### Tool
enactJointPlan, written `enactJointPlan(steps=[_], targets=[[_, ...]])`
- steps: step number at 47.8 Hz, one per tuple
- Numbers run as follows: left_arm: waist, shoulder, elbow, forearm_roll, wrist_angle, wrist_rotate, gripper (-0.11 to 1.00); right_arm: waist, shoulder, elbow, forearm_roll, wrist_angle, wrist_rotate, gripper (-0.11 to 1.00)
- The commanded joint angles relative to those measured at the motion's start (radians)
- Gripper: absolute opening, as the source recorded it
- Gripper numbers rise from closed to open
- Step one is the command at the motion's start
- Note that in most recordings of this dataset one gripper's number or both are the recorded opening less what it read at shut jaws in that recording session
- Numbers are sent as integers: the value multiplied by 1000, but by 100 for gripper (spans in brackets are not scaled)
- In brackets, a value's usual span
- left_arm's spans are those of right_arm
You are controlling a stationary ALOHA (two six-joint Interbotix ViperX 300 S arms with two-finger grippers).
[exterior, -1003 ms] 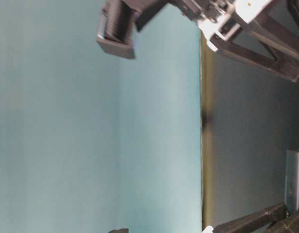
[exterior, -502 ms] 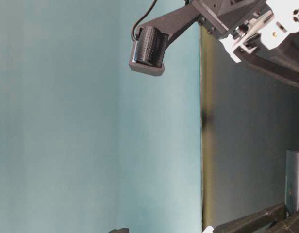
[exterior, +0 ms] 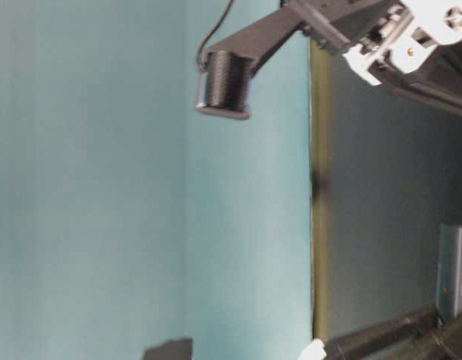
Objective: Insert the LAN cable into the hub.
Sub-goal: 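Grasp the blue cable behind its plug with the right gripper, then align the plug with the hub's port, pushing right gripper leftward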
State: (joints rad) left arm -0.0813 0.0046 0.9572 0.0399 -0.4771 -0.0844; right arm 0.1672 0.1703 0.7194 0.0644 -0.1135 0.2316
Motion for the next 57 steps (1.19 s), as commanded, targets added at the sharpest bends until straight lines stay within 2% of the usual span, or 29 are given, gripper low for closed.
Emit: enactJointPlan(steps=[1,11,34,57], targets=[[3,-14,-23,3,2,2,28,0,-17,-38,-3,28,8,13],[3,-14,-28,5,8,2,28,-8,-2,-92,-6,43,6,13],[3,-12,-32,5,15,3,28,-34,3,-103,-18,58,5,13],[17,-11,-41,3,31,11,28,-17,12,-129,-25,95,0,13]])
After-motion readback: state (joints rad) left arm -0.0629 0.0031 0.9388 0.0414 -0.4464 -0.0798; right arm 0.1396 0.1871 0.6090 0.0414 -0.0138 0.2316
